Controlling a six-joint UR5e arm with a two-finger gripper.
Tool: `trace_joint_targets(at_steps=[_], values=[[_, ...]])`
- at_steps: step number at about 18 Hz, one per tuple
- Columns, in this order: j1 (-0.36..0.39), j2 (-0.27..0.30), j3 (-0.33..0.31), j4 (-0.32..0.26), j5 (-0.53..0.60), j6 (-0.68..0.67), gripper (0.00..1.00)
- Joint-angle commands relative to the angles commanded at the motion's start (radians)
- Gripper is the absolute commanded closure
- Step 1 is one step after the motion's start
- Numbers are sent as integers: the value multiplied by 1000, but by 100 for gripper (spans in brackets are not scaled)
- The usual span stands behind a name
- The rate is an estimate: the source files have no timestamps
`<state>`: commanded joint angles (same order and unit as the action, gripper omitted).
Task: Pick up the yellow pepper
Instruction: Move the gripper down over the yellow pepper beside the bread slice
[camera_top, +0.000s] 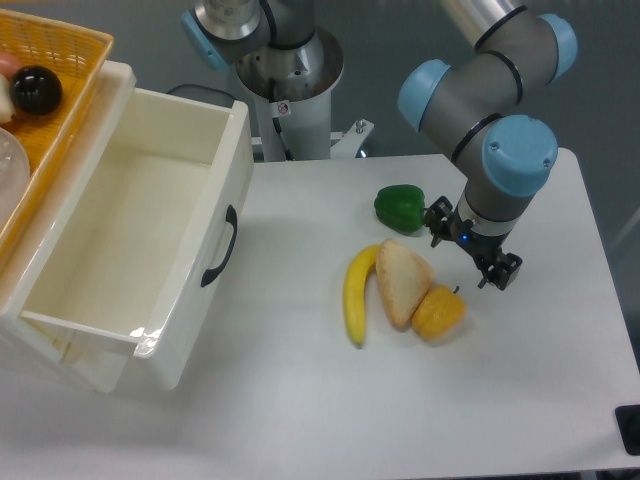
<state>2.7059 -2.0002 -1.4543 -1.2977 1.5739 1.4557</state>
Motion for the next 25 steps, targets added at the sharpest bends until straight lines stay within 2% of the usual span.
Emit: trace_joint_targets(at_steps=[6,10,13,17,22,25], values=[[2,-49,54,0,3,2,0],[9,-69,51,8,-20,3,0],[9,-100,40,69,-20,3,0],[5,-135,14,95,-29,-6,0],[0,-150,-47,201,-97,-8,0],[2,-147,-51,201,-97,-9,0]])
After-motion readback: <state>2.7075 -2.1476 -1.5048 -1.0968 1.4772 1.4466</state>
